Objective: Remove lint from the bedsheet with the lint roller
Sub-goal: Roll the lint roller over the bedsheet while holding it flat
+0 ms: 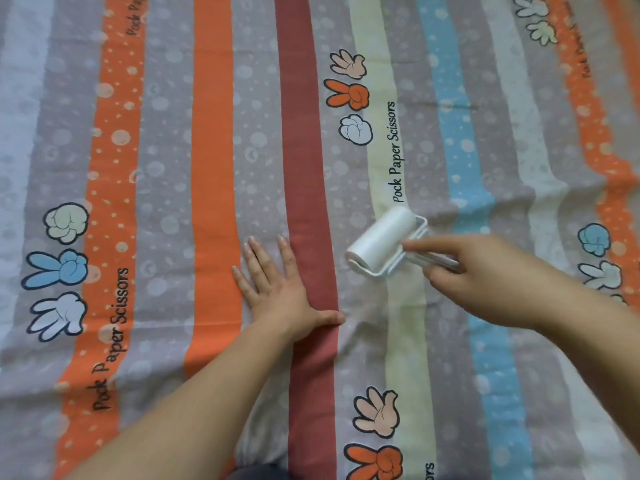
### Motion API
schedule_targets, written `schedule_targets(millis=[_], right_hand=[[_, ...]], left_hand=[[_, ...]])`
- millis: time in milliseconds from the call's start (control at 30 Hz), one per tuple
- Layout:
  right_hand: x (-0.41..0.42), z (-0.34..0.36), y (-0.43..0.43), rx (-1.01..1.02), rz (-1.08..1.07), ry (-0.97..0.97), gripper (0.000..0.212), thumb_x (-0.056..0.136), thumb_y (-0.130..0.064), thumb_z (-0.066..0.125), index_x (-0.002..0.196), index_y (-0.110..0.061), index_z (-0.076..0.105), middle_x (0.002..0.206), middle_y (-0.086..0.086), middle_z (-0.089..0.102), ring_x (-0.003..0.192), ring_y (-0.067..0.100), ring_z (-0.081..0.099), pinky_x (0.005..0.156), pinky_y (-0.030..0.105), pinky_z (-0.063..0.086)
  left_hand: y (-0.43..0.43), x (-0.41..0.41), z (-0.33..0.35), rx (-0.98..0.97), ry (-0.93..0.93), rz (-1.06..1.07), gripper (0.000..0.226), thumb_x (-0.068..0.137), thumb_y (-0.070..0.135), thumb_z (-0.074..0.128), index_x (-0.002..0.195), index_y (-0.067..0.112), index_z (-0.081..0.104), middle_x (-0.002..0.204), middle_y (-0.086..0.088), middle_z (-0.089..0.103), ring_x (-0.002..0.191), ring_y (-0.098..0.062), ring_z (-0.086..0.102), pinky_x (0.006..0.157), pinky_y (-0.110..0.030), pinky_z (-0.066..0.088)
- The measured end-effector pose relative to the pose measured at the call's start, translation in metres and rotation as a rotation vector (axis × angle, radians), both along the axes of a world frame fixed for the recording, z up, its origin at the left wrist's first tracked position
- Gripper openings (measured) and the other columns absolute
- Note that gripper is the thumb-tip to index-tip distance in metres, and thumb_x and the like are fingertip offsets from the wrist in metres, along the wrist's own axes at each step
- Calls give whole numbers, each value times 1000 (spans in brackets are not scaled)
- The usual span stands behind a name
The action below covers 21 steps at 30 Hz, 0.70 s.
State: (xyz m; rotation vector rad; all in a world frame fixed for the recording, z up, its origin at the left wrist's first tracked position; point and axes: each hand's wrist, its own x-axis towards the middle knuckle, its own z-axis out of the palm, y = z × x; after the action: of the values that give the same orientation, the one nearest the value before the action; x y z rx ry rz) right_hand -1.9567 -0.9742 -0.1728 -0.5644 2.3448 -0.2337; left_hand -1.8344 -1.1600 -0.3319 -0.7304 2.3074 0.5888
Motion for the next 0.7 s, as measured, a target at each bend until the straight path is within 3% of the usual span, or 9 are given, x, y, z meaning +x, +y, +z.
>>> schedule_targets(millis=[67, 167, 333, 467, 700], right_hand=[[-16, -33, -31, -93, 23, 161, 46, 92, -30, 49, 133, -51, 48, 118, -10, 66, 94, 16, 62, 79, 30, 50], [-30, -79, -71, -138, 106, 226, 44, 94, -27, 43, 135, -41, 48, 127, 0, 60, 111, 27, 56, 86, 38, 50], [-26, -107, -47, -69, 154, 190, 43, 90, -18, 46, 129, -34, 52, 119, 3, 61, 107, 29, 58, 74, 33, 44], [-17, -105, 21, -10, 214, 134, 42, 88, -19, 47, 128, -31, 51, 118, 7, 64, 105, 33, 60, 83, 38, 52], [-1, -90, 112, 21, 234, 105, 45, 92, -25, 42, 135, -38, 43, 118, 7, 63, 105, 32, 60, 76, 36, 46]], left_hand=[[3, -2, -1, -5, 2, 20, 173, 40, 98, 65, 142, 15, -47, 138, -30, -58, 127, -41, -57, 109, -63, -28], [12, -4, -4, -27, 8, 35, 175, 36, 98, 66, 142, 16, -47, 138, -28, -57, 125, -37, -60, 107, -61, -30], [17, -5, -4, -37, -21, 54, 177, 31, 98, 67, 140, 23, -50, 139, -24, -59, 126, -33, -60, 111, -60, -29], [24, -11, 4, -61, -70, 74, 179, 30, 95, 71, 139, 24, -51, 139, -23, -59, 128, -33, -59, 112, -61, -27], [54, -28, 9, -106, -154, 108, 181, 31, 94, 73, 136, 16, -53, 144, -26, -54, 134, -36, -53, 113, -61, -24]])
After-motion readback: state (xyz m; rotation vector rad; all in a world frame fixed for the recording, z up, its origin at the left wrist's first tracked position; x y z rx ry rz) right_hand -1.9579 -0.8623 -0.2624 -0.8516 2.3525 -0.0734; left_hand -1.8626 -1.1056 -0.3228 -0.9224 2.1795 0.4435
